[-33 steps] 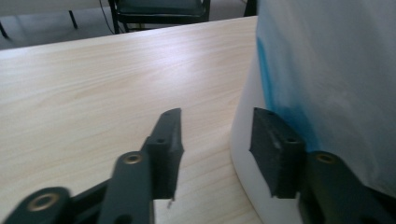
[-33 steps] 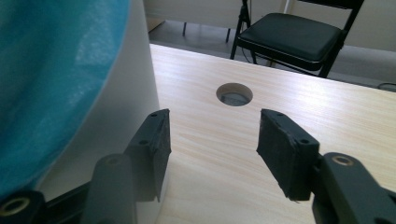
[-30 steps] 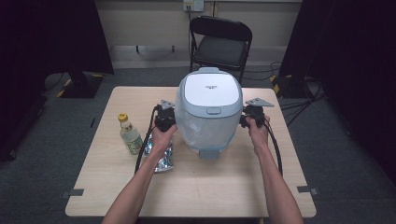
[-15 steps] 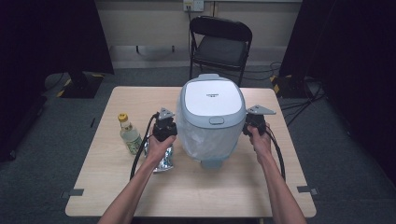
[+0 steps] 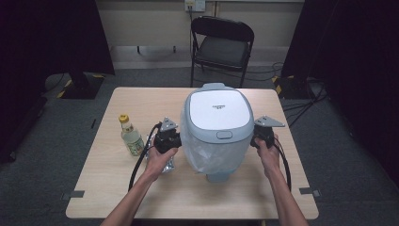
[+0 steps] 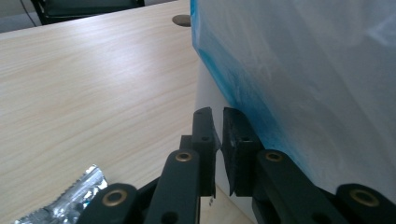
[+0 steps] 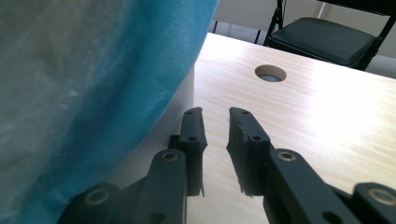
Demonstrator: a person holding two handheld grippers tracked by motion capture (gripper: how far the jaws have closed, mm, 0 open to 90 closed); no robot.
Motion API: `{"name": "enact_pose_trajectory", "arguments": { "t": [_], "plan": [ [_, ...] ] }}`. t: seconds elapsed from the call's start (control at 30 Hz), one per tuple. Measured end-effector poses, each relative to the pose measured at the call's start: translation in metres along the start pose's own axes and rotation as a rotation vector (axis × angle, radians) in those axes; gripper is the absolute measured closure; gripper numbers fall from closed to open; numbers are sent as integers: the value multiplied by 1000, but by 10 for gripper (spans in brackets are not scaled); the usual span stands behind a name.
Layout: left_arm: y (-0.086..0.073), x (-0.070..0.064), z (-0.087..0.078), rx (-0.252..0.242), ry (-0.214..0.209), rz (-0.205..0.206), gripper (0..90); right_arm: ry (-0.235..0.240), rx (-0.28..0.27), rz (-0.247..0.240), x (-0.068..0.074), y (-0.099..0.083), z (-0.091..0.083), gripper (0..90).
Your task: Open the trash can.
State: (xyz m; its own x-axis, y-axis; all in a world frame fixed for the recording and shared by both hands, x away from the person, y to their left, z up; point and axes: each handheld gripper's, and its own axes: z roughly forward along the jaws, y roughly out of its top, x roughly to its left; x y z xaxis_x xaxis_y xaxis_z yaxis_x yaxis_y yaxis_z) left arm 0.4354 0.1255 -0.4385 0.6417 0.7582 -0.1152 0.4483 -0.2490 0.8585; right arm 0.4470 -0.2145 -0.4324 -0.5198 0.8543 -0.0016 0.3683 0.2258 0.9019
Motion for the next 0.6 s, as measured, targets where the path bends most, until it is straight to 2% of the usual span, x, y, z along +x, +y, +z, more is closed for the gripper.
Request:
{"name": "enact_pose_trajectory", "arguments": {
  "t": [0.03, 0.2, 0.3, 0.33, 0.47, 0.53, 0.57, 0.6],
  "plan": [
    [0, -3, 0, 3, -4, 8, 823, -11, -2, -2, 0, -3, -6, 734],
    [0, -8, 3, 4, -21, 15, 817, -39, 6, -17, 1, -6, -16, 742],
    [0, -14, 1, 13, -22, 25, 817, -37, 9, -9, 2, -9, -24, 766],
    [-1, -16, 0, 14, -22, 15, 817, -42, 7, -14, 4, -11, -28, 778],
    [-2, -18, -4, 21, -24, 36, 799, -37, -5, -17, 8, -16, -33, 777],
    [-5, -19, -6, 12, -25, 42, 758, -42, -2, -15, 9, -17, -37, 702],
    [-6, -19, -7, 4, -20, 62, 758, -42, -2, -15, 9, -17, -37, 702],
    [-8, -18, -9, -6, -19, 53, 643, -79, -1, -15, 7, -18, -39, 581]
  ]
}}
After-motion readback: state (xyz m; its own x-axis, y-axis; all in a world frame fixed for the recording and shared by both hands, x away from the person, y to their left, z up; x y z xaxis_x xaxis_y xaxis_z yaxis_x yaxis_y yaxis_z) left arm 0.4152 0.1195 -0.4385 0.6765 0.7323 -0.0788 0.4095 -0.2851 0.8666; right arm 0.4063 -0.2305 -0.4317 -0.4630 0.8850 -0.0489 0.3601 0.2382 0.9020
